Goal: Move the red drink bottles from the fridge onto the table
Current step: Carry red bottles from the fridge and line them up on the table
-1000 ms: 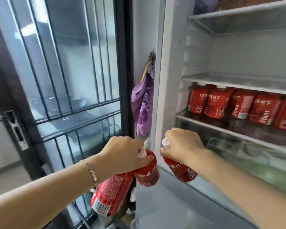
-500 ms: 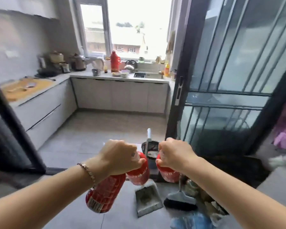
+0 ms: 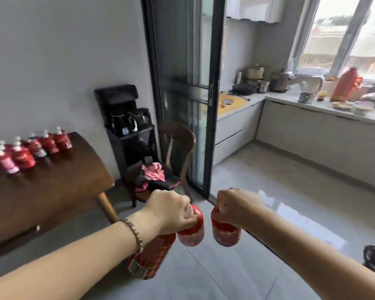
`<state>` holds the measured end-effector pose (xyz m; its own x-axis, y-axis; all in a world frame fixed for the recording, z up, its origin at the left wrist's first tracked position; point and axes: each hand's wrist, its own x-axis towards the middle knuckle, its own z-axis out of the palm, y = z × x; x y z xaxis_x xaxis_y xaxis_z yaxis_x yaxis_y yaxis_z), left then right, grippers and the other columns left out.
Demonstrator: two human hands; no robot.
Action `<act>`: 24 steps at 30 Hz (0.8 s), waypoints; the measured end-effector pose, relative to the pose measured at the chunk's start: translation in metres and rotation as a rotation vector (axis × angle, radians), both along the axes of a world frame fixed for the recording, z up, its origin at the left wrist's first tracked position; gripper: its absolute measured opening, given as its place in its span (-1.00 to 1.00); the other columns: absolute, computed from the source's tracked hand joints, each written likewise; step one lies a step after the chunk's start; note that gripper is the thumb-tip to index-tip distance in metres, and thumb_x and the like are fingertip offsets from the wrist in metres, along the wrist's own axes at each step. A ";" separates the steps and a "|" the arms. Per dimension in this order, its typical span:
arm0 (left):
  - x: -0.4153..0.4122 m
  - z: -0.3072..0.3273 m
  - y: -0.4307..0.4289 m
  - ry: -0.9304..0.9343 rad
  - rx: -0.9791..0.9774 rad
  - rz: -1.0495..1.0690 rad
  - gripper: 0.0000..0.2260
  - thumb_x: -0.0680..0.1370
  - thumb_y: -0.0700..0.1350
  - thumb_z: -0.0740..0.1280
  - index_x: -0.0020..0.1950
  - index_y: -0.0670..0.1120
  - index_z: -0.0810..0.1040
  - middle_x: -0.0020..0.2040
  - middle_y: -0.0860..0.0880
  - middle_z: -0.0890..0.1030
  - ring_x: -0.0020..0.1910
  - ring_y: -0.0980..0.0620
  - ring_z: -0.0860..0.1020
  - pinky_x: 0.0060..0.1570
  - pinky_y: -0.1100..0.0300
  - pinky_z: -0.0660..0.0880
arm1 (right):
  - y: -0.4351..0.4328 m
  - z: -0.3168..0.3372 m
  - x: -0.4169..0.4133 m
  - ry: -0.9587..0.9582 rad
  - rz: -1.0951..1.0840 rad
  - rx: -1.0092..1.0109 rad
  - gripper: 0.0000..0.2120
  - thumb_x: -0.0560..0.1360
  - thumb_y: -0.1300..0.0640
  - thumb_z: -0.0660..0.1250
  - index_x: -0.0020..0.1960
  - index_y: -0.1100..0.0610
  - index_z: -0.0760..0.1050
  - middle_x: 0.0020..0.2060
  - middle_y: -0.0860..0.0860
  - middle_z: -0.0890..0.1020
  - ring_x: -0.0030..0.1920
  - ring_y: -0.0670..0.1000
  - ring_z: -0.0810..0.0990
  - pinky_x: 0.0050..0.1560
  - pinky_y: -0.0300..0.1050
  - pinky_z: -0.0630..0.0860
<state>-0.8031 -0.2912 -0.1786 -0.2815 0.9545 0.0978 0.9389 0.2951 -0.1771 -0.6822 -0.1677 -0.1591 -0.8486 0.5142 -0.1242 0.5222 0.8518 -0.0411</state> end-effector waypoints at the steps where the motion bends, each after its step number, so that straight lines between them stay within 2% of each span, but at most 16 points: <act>1: -0.033 -0.002 -0.019 -0.011 0.016 0.058 -0.55 0.51 0.31 0.10 -0.03 -0.05 0.52 0.00 -0.06 0.64 0.03 -0.10 0.59 -0.11 0.15 0.38 | -0.010 -0.004 -0.041 0.004 0.047 -0.014 -0.66 0.46 -0.14 0.30 0.12 0.05 0.54 0.02 0.03 0.65 -0.03 0.08 0.64 -0.16 -0.10 0.59; 4: -0.102 -0.003 -0.053 -0.038 0.015 0.209 -0.59 0.52 0.26 0.14 -0.03 -0.06 0.53 0.02 -0.08 0.64 0.06 -0.13 0.58 -0.08 0.16 0.37 | -0.033 -0.006 -0.124 0.012 0.119 -0.076 -0.62 0.43 -0.18 0.34 0.12 0.04 0.53 0.01 0.01 0.64 -0.02 0.08 0.64 -0.03 -0.01 0.62; 8: -0.175 -0.007 -0.085 -0.101 0.046 0.368 -0.61 0.51 0.28 0.15 -0.12 -0.04 0.47 0.00 -0.08 0.64 0.05 -0.15 0.58 -0.05 0.14 0.39 | -0.049 -0.018 -0.221 0.011 0.249 -0.085 -0.62 0.43 -0.21 0.31 0.10 0.03 0.52 -0.01 -0.02 0.63 -0.03 0.05 0.63 -0.04 -0.04 0.61; 12: -0.252 -0.009 -0.106 -0.163 0.067 0.516 -0.60 0.50 0.30 0.14 -0.20 -0.03 0.36 -0.02 -0.08 0.63 0.02 -0.14 0.57 -0.09 0.14 0.34 | -0.064 -0.029 -0.326 0.005 0.407 -0.076 -0.56 0.42 -0.27 0.28 0.12 0.03 0.48 -0.01 -0.03 0.60 -0.07 0.02 0.59 -0.15 -0.14 0.51; 16: -0.326 -0.007 -0.119 -0.181 0.137 0.664 -0.60 0.50 0.30 0.15 -0.30 -0.01 0.30 -0.07 -0.06 0.63 -0.03 -0.13 0.58 -0.15 0.17 0.27 | -0.073 -0.019 -0.422 0.021 0.540 -0.071 -0.58 0.45 -0.21 0.28 0.15 0.06 0.47 0.07 0.00 0.58 0.04 0.06 0.59 -0.02 -0.07 0.52; 19: -0.375 -0.001 -0.130 -0.180 0.173 0.762 -0.57 0.50 0.30 0.16 -0.36 0.00 0.23 -0.16 -0.04 0.62 -0.11 -0.11 0.58 -0.19 0.17 0.28 | -0.082 -0.011 -0.486 0.022 0.623 -0.086 -0.62 0.46 -0.20 0.27 0.12 0.04 0.47 0.04 0.00 0.57 0.05 0.08 0.59 -0.04 -0.07 0.49; 22: -0.420 -0.005 -0.146 -0.173 0.200 0.843 -0.59 0.50 0.30 0.14 -0.34 0.01 0.26 -0.29 0.02 0.52 -0.24 -0.03 0.53 -0.22 0.19 0.28 | -0.095 -0.015 -0.545 0.014 0.670 -0.109 -0.59 0.45 -0.25 0.27 0.11 0.04 0.46 0.03 -0.02 0.54 0.03 0.04 0.58 -0.10 -0.13 0.45; 24: -0.454 -0.012 -0.162 -0.154 0.202 0.877 -0.60 0.50 0.30 0.14 -0.30 0.00 0.31 -0.31 0.03 0.50 -0.28 0.00 0.49 -0.23 0.19 0.30 | -0.109 -0.022 -0.584 0.007 0.691 -0.122 -0.58 0.45 -0.25 0.27 0.12 0.03 0.45 0.03 -0.03 0.54 0.03 0.02 0.57 -0.11 -0.15 0.45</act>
<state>-1.2567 -0.4532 -0.1910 -0.9219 0.3609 0.1410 0.3723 0.9259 0.0644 -1.2667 -0.2770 -0.1806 -0.9771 -0.1602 -0.1403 -0.1375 0.9777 -0.1588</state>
